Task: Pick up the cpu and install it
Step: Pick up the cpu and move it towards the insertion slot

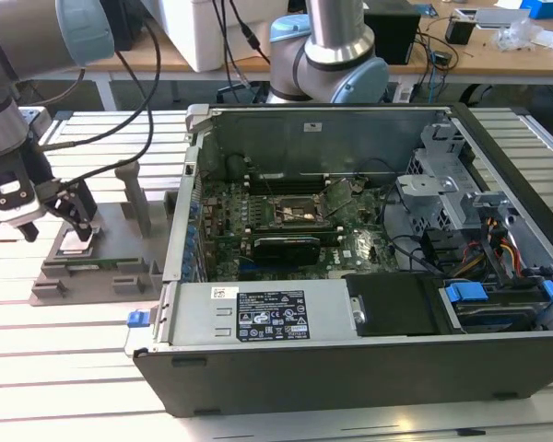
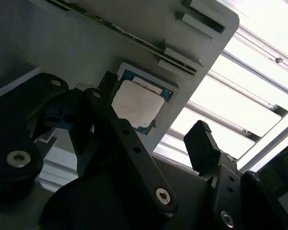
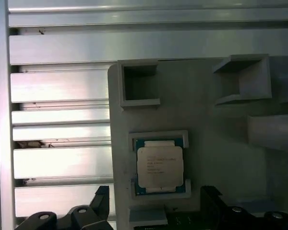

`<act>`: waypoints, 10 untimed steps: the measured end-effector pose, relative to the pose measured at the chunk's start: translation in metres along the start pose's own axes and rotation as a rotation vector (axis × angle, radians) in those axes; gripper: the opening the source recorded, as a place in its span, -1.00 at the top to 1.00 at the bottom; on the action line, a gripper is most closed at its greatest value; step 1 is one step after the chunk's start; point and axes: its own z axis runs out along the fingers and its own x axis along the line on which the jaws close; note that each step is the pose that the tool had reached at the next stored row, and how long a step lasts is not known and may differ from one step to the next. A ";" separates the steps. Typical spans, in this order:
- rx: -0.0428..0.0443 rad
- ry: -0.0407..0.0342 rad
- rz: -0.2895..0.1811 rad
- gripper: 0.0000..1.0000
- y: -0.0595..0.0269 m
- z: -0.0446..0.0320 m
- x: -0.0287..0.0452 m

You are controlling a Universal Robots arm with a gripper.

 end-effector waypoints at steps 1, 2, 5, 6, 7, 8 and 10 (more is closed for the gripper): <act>0.0000 0.0000 -0.006 -0.68 0.0010 0.0015 -0.0002; 0.0000 0.0002 -0.013 -0.68 0.0018 0.0026 -0.0002; -0.0006 0.0005 -0.041 -0.68 0.0056 0.0068 -0.0001; -0.0008 0.0003 -0.047 -0.68 0.0083 0.0089 -0.0001; -0.0009 0.0004 -0.051 -0.68 0.0109 0.0114 -0.0002; -0.0009 0.0005 -0.053 -0.68 0.0122 0.0127 -0.0003; -0.0010 0.0005 -0.060 -0.68 0.0162 0.0176 -0.0004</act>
